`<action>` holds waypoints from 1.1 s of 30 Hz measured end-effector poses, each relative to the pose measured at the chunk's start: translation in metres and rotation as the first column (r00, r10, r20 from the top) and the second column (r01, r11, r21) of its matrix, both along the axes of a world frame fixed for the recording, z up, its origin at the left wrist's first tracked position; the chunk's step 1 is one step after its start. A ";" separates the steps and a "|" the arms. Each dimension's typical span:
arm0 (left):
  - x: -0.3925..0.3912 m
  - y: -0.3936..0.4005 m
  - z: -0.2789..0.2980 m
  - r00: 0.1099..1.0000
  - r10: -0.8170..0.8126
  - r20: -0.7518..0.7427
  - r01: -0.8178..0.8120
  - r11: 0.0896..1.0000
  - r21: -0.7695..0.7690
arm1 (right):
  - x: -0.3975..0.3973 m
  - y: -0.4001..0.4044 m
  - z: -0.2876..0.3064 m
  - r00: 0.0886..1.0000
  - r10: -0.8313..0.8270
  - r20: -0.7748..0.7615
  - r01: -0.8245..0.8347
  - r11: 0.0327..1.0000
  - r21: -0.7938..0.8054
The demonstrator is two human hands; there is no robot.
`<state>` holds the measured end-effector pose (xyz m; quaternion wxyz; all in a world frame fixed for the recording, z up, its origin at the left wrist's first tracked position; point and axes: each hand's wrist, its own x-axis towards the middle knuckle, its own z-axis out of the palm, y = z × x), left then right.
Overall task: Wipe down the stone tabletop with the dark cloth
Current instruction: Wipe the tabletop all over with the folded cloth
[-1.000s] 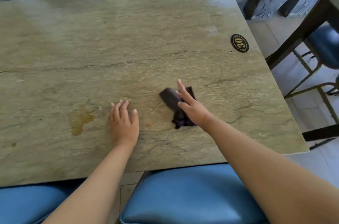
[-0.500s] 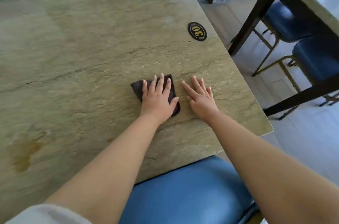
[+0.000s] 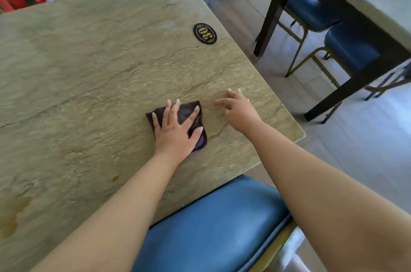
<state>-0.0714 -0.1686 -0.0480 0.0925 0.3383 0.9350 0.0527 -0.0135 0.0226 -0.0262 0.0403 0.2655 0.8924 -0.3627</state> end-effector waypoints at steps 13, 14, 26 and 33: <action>0.026 -0.067 -0.005 0.670 -0.740 -0.064 0.742 0.664 0.088 | 0.011 -0.011 -0.003 0.994 -0.097 0.049 0.093 0.993 0.071; 0.017 -0.088 -0.003 0.680 -0.732 -0.038 0.732 0.676 0.083 | 0.010 -0.015 -0.002 0.993 -0.103 0.059 0.098 0.991 0.089; 0.037 -0.113 -0.006 0.916 -0.398 -0.041 0.400 0.912 0.088 | -0.038 -0.115 0.021 0.926 0.202 0.319 -0.214 0.977 0.003; 0.014 -0.226 0.002 0.763 -0.647 -0.013 0.645 0.760 0.077 | -0.039 -0.143 0.046 0.852 0.194 0.487 -0.265 0.961 0.080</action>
